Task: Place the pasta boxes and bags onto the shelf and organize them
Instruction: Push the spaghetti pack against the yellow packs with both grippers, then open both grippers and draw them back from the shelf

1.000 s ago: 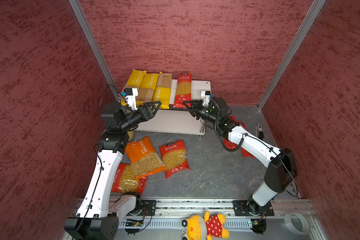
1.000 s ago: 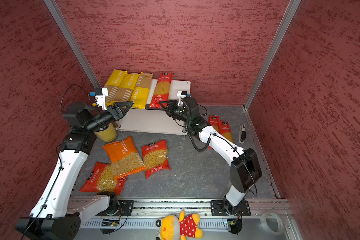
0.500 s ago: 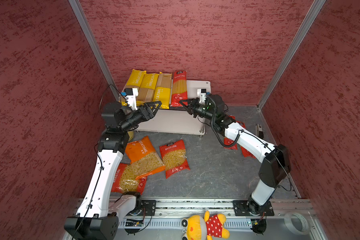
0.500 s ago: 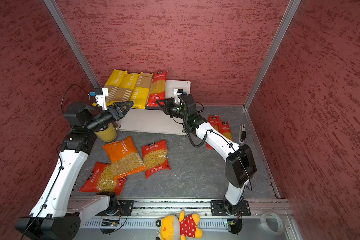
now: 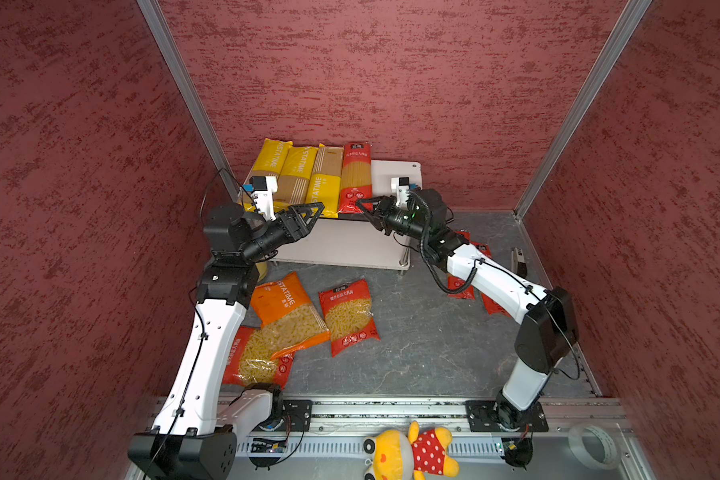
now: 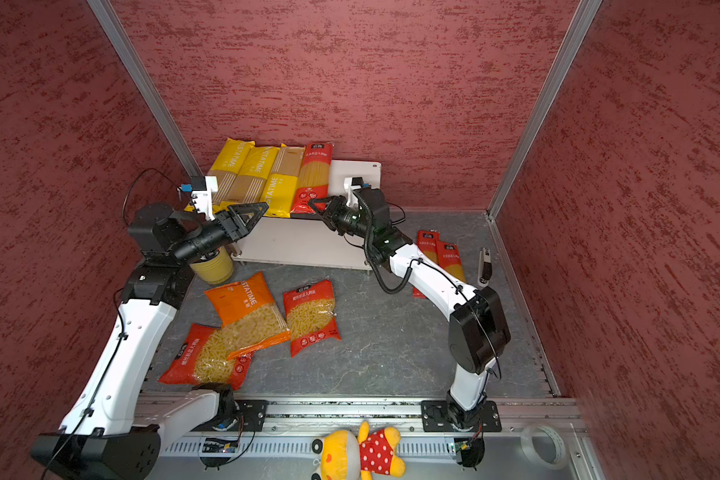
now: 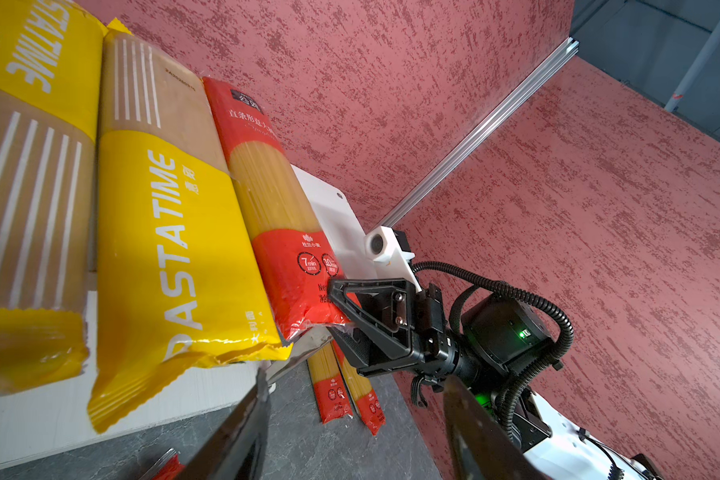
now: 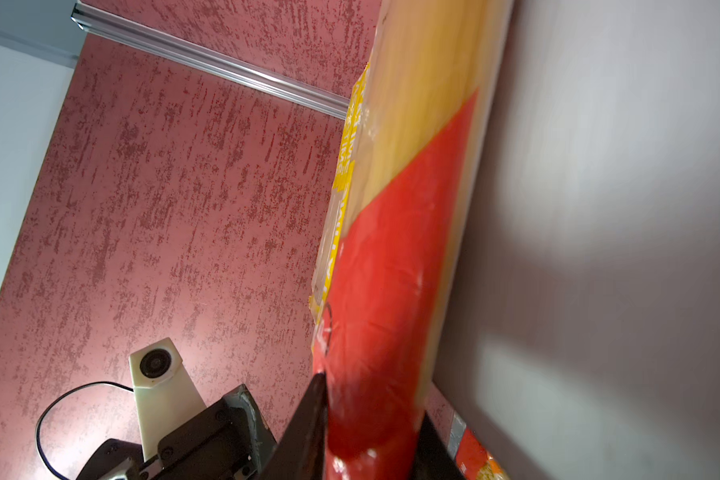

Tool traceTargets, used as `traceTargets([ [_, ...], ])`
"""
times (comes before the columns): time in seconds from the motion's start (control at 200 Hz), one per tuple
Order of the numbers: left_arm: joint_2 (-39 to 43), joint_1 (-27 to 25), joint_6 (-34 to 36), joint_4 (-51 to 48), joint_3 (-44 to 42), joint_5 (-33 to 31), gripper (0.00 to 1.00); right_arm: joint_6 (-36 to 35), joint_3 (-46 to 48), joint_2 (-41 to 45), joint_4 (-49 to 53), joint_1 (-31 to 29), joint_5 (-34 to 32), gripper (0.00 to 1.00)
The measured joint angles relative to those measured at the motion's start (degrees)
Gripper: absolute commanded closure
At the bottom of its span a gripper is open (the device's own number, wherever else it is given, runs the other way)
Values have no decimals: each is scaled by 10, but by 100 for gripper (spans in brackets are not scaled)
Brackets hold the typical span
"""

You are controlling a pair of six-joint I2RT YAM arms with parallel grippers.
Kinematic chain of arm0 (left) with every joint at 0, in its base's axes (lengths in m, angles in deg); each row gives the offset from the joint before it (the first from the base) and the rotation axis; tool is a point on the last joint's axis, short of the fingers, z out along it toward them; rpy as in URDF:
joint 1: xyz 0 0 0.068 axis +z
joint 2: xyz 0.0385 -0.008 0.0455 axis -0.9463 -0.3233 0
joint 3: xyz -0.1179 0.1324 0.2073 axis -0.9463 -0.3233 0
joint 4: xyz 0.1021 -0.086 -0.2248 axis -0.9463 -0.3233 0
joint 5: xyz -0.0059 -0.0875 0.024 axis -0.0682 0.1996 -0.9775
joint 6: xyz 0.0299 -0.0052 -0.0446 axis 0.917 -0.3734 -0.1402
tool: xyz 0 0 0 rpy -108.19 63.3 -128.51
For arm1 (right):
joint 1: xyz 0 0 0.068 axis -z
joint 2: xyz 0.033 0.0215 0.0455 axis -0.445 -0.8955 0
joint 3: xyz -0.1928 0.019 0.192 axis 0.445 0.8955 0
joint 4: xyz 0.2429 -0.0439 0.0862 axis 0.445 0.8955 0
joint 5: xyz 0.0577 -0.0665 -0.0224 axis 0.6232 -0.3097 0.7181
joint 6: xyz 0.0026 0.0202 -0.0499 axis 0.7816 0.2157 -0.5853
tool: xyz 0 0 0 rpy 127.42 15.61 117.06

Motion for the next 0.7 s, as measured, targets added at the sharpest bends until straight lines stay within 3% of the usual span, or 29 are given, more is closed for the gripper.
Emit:
traceTargets([
  [0.135,0,-27,18,-7,1,-15,34,-7,34,21,-2,0,0,48],
  [0.346,-1,-121,74,-27,5,-71,32,-21,128,104,5,13,17,46],
  [0.701,-37,-445,204,45,-83,-281,31,-134,309,324,117,74,-7,50],
])
